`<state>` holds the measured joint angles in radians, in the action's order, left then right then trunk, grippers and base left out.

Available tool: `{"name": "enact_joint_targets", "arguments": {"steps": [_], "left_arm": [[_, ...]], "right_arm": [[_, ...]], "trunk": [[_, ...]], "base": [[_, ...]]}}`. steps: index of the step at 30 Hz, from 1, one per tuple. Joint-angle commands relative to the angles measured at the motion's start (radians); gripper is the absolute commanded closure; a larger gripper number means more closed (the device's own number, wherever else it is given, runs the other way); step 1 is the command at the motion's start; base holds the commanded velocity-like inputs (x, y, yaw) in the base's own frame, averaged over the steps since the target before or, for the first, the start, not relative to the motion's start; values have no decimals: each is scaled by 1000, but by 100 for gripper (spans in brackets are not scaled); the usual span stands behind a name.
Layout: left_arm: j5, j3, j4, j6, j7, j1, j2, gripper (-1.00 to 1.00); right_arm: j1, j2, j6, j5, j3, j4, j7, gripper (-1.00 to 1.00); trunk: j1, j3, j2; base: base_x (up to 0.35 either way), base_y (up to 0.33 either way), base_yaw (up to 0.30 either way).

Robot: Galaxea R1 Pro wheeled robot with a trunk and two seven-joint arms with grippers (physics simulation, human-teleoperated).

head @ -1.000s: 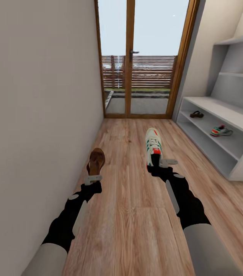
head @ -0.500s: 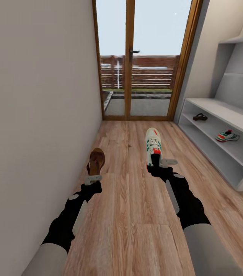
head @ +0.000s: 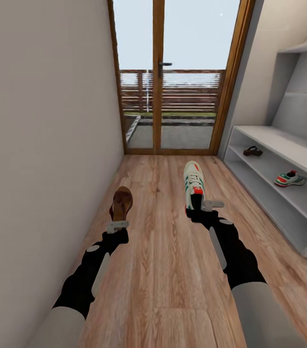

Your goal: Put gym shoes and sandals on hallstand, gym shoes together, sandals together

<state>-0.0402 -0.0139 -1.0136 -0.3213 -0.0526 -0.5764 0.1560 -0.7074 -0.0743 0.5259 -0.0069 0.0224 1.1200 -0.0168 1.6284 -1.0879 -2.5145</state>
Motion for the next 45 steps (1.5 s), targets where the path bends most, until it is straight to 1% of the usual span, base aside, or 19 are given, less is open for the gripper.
{"name": "enact_joint_targets", "arguments": {"steps": [1,17,34,45], "left_arm": [[-1,-1,-2,-6,-4,0,0,100],[-1,-1,-2,-7,-4,0,0,100],[0,-1,-2,-7,-4,0,0,100],[-1,-1,-2,-7,-4,0,1,100]], "right_arm": [[-1,-1,5,-1,2,1,-2,100],[-1,-1,5,-1,2,3,-3,100],[-1,-1,11,-2,2,3,-7,100],[-1,-1,11,-2,2,3,-8,100]], "trunk": [[0,-1,0],[0,-1,0],[0,-1,0],[0,-1,0]], "base": [[340,-192,0],[340,-173,0],[341,-135,-3],[346,-18,-236]]}}
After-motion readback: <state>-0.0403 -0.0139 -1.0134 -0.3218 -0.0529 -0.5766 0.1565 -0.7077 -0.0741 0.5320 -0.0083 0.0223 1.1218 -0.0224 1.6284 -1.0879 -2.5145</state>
